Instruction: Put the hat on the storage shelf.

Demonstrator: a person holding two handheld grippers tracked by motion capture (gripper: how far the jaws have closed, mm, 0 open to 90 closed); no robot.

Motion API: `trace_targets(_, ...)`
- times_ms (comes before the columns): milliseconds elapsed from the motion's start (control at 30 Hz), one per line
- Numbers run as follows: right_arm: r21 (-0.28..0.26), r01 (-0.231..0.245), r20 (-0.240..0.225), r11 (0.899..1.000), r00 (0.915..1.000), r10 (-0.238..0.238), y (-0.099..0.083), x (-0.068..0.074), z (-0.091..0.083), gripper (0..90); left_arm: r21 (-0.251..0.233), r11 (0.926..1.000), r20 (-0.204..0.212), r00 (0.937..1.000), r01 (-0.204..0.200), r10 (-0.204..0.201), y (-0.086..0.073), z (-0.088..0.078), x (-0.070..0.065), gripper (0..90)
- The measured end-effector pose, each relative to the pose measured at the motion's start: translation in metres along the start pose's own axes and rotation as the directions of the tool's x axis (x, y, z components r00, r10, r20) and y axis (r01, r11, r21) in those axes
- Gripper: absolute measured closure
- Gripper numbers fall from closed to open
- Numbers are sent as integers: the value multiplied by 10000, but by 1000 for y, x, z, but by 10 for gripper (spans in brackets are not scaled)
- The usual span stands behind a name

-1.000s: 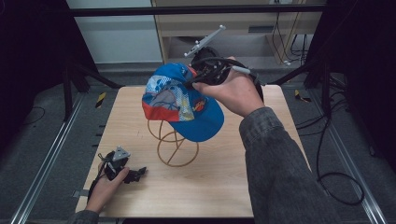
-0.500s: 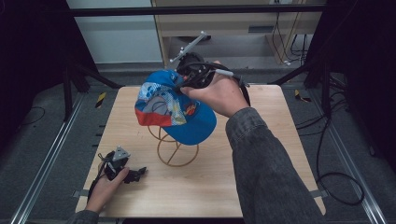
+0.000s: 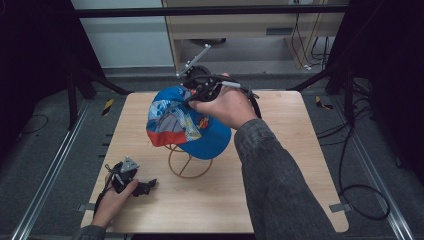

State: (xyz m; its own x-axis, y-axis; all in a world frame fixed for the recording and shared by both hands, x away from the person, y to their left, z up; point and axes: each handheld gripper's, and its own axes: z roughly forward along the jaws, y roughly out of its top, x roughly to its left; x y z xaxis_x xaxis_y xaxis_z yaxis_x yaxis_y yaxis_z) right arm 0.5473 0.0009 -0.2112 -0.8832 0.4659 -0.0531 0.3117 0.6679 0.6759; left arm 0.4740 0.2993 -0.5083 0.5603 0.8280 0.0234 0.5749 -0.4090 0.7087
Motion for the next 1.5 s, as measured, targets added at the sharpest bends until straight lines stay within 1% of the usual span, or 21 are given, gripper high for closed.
trace_targets(300, 162, -67, 75, 9998, 9999, 66, -1, -1, 7, 899, 1, 10000, 3, 10000, -2, 2, 0, 0, 0, 0)
trace_targets(633, 322, -27, 181, 9995, 9998, 21, 2, 1, 13, 897, 0, 10000, 2, 10000, -1, 1, 0, 0, 0, 0)
trace_targets(1133, 545, -27, 138, 9985, 9999, 20, 5, 2, 18, 896, 1, 10000, 1, 10000, -7, 7, 0, 0, 0, 0)
trace_targets(1400, 856, 53, 142, 9963, 9999, -66, 9, 5, 21, 895, -3, 10000, 12, 10000, 29, -29, 0, 0, 0, 0)
trace_targets(1500, 867, 60, 165, 9962, 9998, -74, 9, 6, 22, 893, -1, 10000, 15, 10000, 30, -30, 0, 0, 0, 0)
